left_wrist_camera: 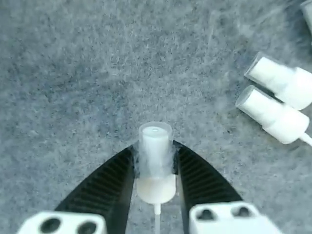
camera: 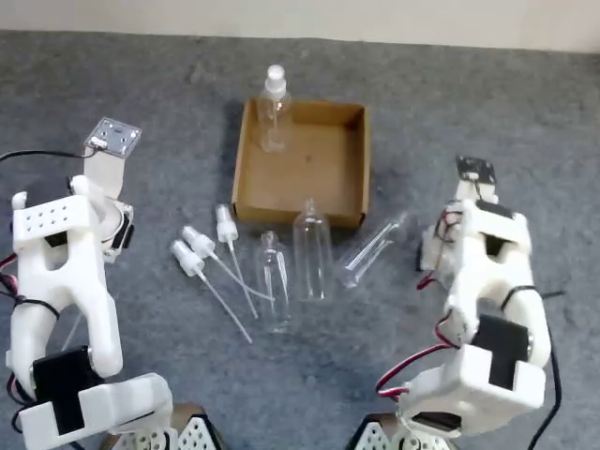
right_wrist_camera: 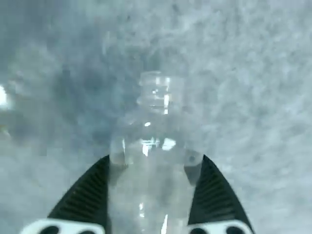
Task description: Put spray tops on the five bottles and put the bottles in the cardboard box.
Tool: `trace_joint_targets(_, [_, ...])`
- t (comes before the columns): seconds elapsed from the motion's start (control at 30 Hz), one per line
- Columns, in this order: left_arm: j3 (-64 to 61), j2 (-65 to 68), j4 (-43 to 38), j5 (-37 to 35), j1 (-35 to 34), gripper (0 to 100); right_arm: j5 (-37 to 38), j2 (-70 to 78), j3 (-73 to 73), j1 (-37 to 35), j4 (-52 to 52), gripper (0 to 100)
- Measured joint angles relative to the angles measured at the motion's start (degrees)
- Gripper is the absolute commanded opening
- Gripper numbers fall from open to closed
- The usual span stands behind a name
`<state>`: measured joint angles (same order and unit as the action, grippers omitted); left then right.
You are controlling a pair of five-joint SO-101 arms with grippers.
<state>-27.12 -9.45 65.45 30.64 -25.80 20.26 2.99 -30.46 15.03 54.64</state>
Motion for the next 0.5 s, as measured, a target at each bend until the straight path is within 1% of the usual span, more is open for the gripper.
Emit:
trace_joint_targets(0.1, [-0.26, 0.0, 0.0, 0.0, 0.0, 0, 15.3, 0.0, 0.0, 4.13, 0.35, 0.4])
trace_joint_targets(0.17, [-0.88, 0.0, 0.0, -1.49, 1.14, 0, 20.84, 0.0, 0.0, 5.71, 0.35, 0.4])
trace_joint_targets(0.3, [-1.49, 0.0, -0.7, -6.15, 6.33, 0, 25.23, 0.0, 0.0, 6.33, 0.35, 0.4])
trace_joint_targets(0.4, [-2.99, 1.41, -3.78, -9.05, 9.32, 0, 27.25, 0.18, 0.0, 6.86, 0.35, 0.7])
trace_joint_targets(0.5, [-3.34, 5.8, -7.56, -10.73, 9.93, 2, 27.69, 0.18, 0.0, 7.74, 0.35, 5.9])
